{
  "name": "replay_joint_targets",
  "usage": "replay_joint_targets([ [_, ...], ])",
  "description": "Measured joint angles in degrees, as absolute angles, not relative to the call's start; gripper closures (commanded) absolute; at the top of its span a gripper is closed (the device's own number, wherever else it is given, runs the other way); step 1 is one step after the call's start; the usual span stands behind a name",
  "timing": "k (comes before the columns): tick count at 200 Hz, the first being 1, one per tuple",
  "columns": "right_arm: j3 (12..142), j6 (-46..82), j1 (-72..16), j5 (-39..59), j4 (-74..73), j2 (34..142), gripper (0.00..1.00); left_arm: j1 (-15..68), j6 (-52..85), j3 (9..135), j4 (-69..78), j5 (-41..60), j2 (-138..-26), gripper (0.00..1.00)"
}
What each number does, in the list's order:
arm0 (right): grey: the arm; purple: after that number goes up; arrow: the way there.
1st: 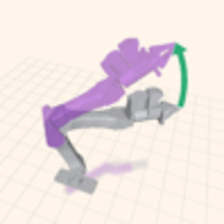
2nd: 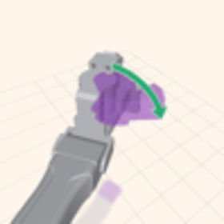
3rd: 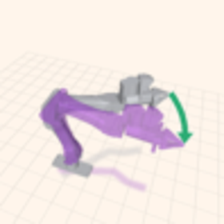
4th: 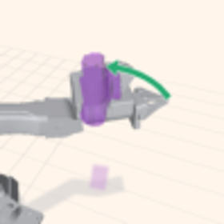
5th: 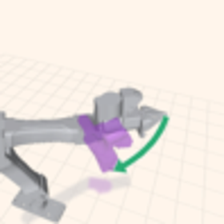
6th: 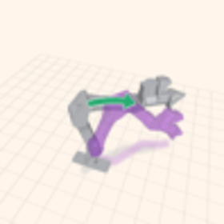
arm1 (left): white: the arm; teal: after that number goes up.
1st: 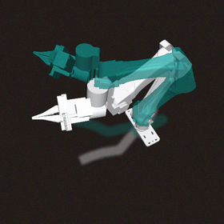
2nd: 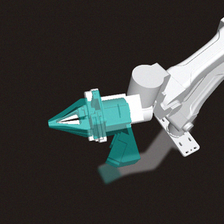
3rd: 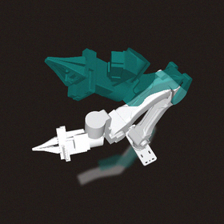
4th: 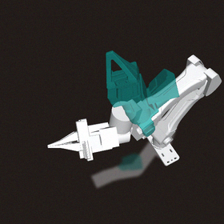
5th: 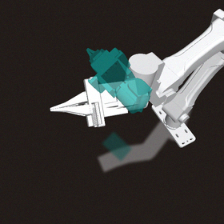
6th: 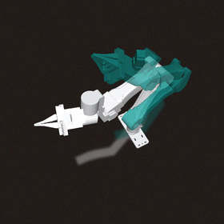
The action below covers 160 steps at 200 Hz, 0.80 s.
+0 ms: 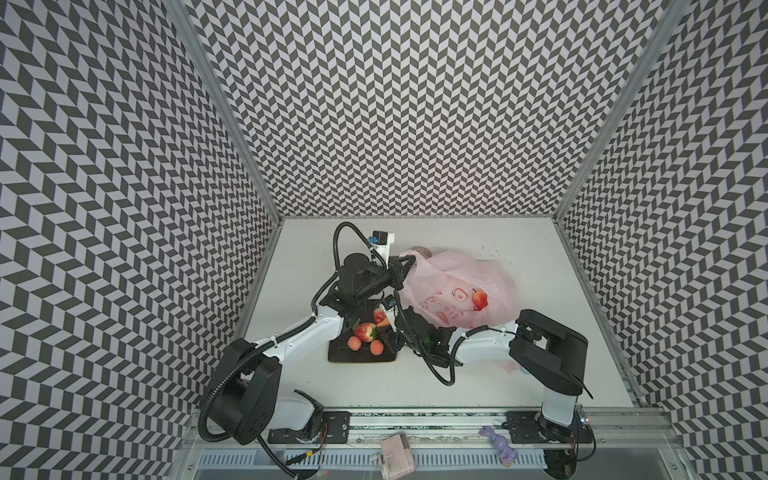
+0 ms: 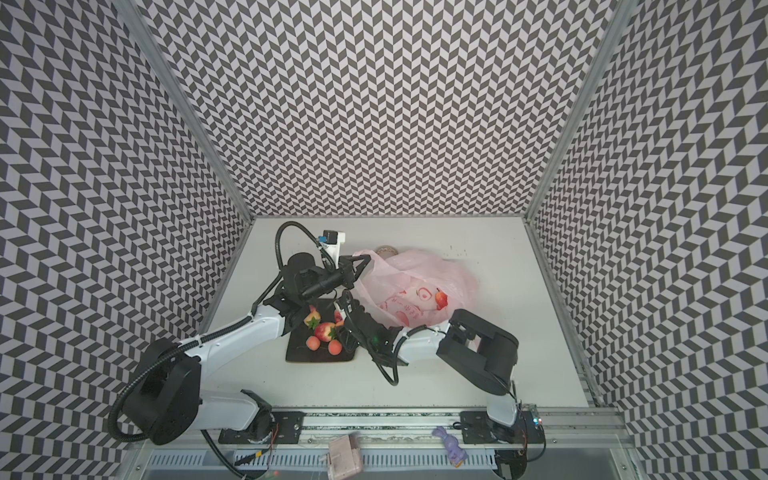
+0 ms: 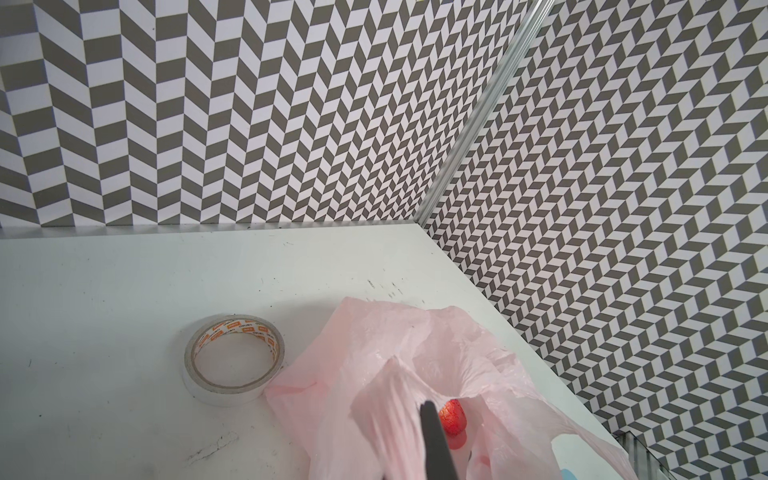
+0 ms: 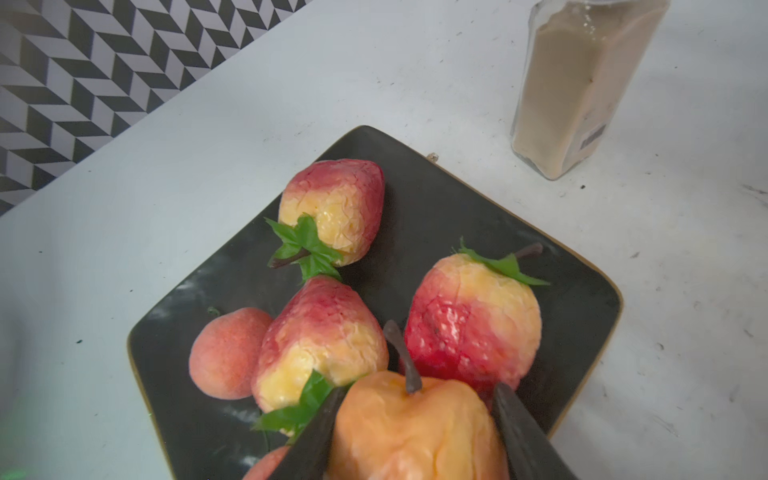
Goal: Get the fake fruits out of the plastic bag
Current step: 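Lower the pear onto the black tray and open the right gripper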
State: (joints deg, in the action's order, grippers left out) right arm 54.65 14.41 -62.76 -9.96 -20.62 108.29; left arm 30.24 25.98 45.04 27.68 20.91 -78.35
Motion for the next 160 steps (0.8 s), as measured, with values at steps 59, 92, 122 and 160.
replay_joint_targets([
  [59, 57.1, 15.0, -62.8, -5.5, -23.4, 111.2, 0.44, 30.4, 26.0, 45.0, 27.7, 20.9, -78.0, 1.00],
  [92, 57.1, 15.5, -62.7, -4.1, -24.1, 111.5, 0.35, 30.4, 26.0, 45.0, 27.6, 20.9, -78.0, 1.00],
  [122, 56.2, 15.6, -62.7, -3.6, -24.8, 110.5, 0.30, 30.4, 26.0, 45.0, 27.6, 20.9, -78.0, 1.00],
  [160, 51.9, 15.3, -62.7, -2.6, -24.8, 104.8, 0.28, 30.4, 25.9, 45.0, 27.4, 20.9, -78.0, 1.00],
])
